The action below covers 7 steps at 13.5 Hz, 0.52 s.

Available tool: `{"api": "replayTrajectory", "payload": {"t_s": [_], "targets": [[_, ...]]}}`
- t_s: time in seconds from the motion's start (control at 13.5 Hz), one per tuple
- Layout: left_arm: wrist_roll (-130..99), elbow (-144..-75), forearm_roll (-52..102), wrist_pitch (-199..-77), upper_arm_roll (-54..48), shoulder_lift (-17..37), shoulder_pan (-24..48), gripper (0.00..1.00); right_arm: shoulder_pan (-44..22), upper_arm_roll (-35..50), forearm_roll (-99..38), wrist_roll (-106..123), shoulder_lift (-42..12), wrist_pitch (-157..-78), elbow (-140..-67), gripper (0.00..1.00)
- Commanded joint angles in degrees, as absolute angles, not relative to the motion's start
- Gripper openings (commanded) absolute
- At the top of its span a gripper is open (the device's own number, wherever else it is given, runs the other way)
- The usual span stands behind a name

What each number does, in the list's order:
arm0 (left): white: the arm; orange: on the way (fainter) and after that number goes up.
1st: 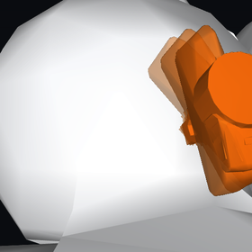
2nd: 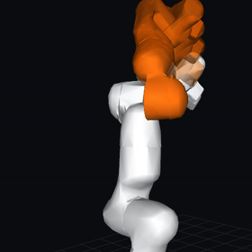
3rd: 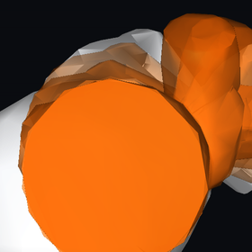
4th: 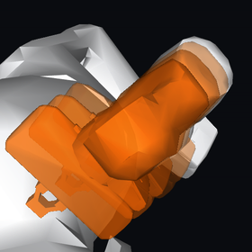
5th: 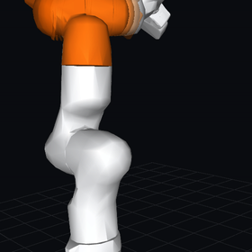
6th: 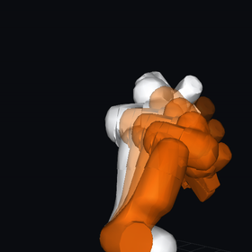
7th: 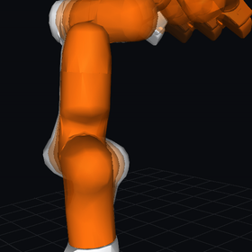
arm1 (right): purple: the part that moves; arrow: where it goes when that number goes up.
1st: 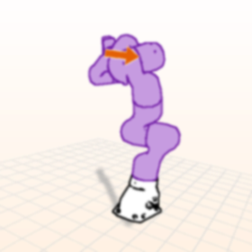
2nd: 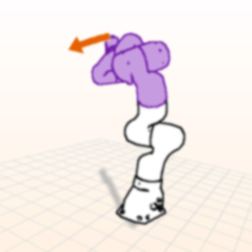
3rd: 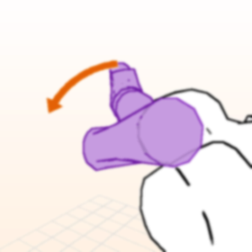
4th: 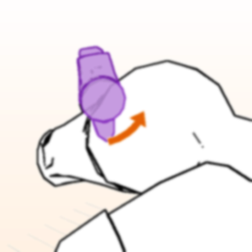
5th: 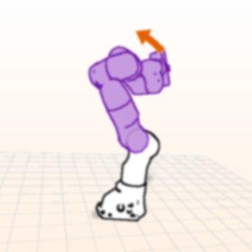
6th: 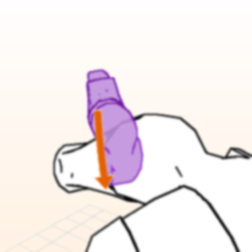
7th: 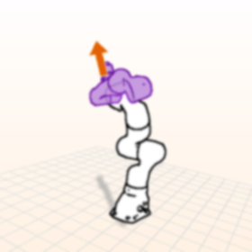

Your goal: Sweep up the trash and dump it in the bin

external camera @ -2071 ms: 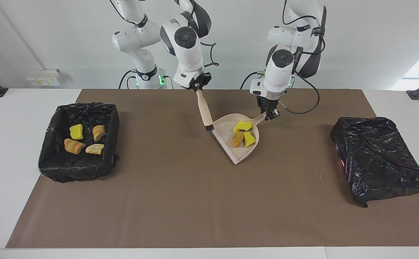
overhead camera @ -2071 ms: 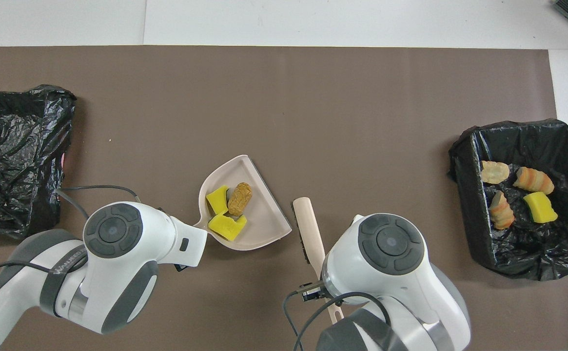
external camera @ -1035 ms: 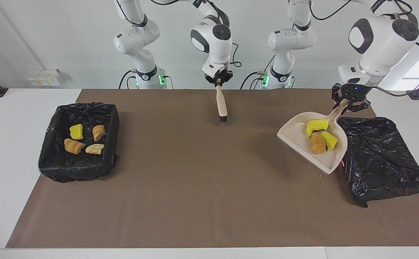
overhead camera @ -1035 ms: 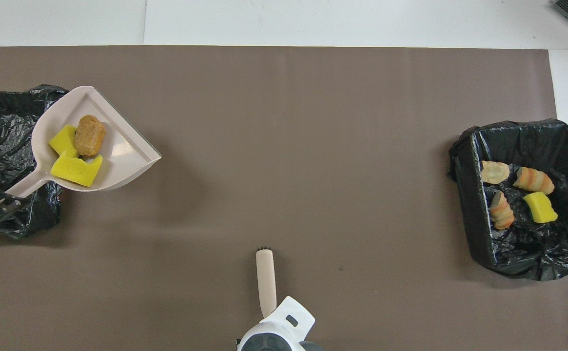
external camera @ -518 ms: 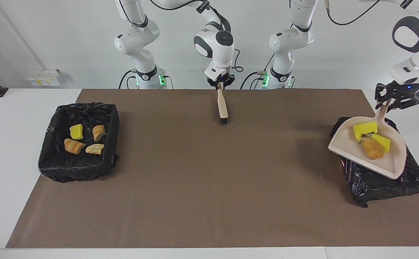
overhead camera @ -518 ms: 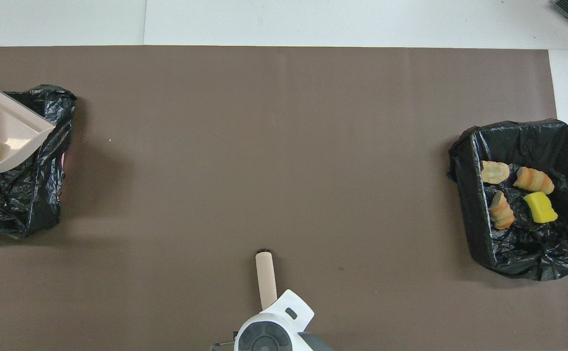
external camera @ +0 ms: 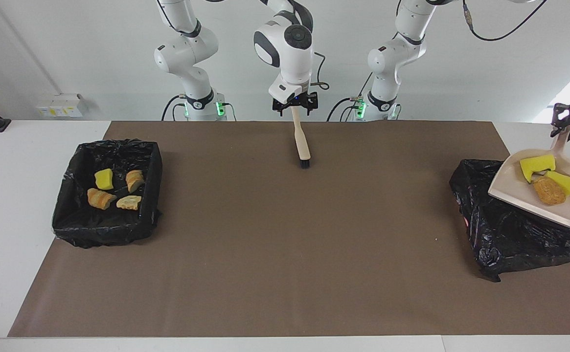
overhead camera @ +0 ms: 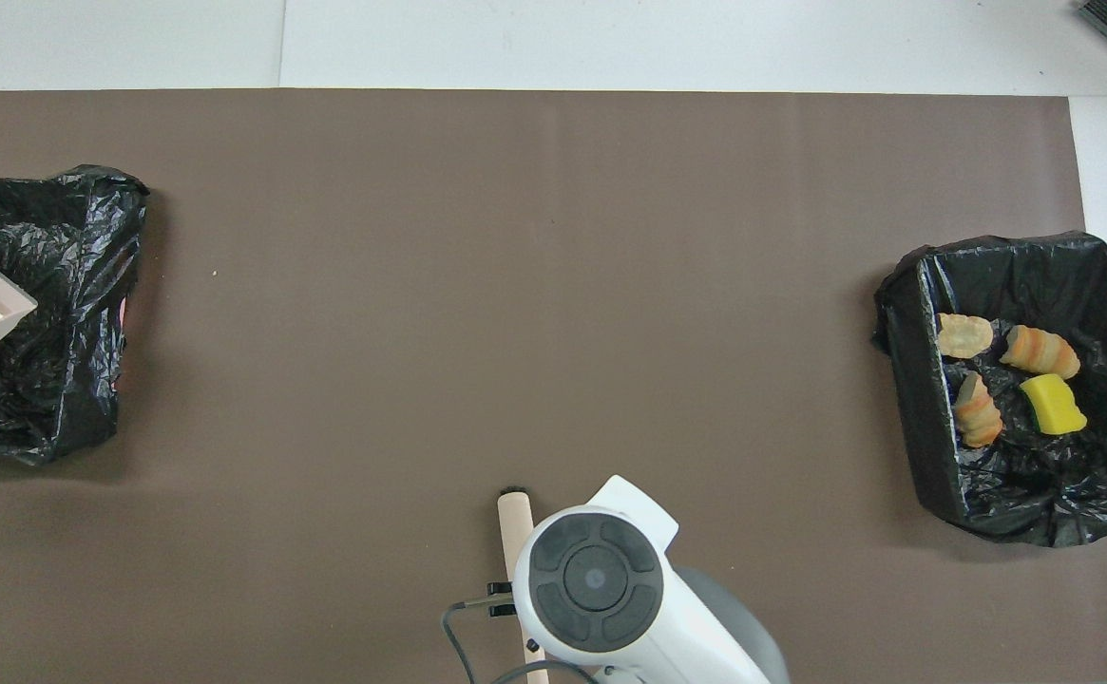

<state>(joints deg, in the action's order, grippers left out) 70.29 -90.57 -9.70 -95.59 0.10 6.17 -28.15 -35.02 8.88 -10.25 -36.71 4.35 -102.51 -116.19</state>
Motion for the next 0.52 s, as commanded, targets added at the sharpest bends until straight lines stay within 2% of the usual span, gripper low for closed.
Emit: {"api": "replayTrajectory", "payload": {"t_s": [0.0, 0.22, 0.44], "targets": [[80.0, -89.8, -13.4, -96.1, -0.3, 6.5, -29.4, 0.0, -29.7, 9.3, -7.3, -29.9, 3.5, -95.6, -108.9, 1.0], [84.4, -90.8, -19.1, -98.0, -0.3, 6.9, -29.3, 0.0, -22.9, 9.3, -6.3, -19.3, 3.4, -90.4, -103.4, 1.0], [86.2, -90.2, -23.3, -100.9, -0.3, 8.3, -28.7, 0.0, -16.1, 9.2, -4.0, -8.0, 3.5, -88.8, -100.0, 1.0]]}}
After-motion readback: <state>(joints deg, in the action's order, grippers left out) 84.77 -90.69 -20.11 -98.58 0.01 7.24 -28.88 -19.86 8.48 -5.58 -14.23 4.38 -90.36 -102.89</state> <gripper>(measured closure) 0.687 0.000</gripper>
